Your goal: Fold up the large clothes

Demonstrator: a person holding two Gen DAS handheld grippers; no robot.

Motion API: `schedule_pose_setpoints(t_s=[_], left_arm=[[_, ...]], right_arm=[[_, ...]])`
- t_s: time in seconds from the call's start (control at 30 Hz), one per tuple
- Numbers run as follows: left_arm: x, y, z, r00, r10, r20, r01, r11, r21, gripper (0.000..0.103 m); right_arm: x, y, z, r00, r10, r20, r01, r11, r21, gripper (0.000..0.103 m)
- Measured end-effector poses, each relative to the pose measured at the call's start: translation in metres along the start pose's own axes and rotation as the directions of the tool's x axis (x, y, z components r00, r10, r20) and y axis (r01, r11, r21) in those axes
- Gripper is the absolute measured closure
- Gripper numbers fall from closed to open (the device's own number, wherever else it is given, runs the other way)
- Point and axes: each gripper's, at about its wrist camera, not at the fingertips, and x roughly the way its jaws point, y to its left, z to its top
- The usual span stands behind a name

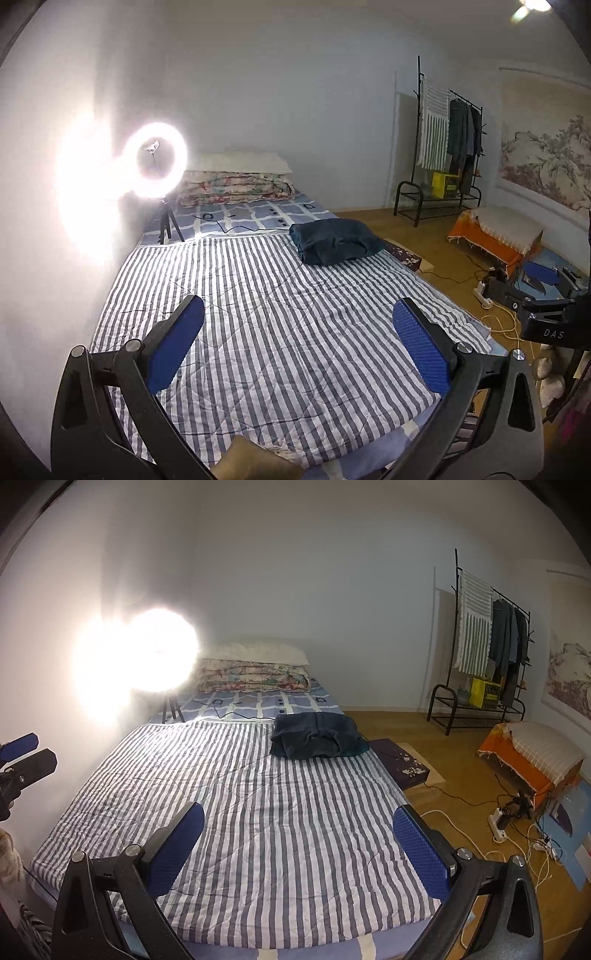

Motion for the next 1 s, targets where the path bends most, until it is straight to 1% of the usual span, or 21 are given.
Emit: schedule_pose_setpoints(t_s=[0.33, 1.0], left_arm=[[0.0035, -0.0033, -0.0027, 1.000, -0.005, -0.006, 0.005, 1.000, 0.014, 0.000], [0.0036, -0.0055, -0.0031, 1.000, -0.010, -0.002, 0.010, 1.000, 0.017, 0.000]], right_arm=[[0.0010, -0.0107, -0.0032, 1.000, -0.017, -0.010, 0.017, 1.000, 0.005, 0.000], [-0.0002, -0.0062, -0.0072, 1.000, -0.014, -0.008, 0.014, 1.000, -0.005, 0.000]])
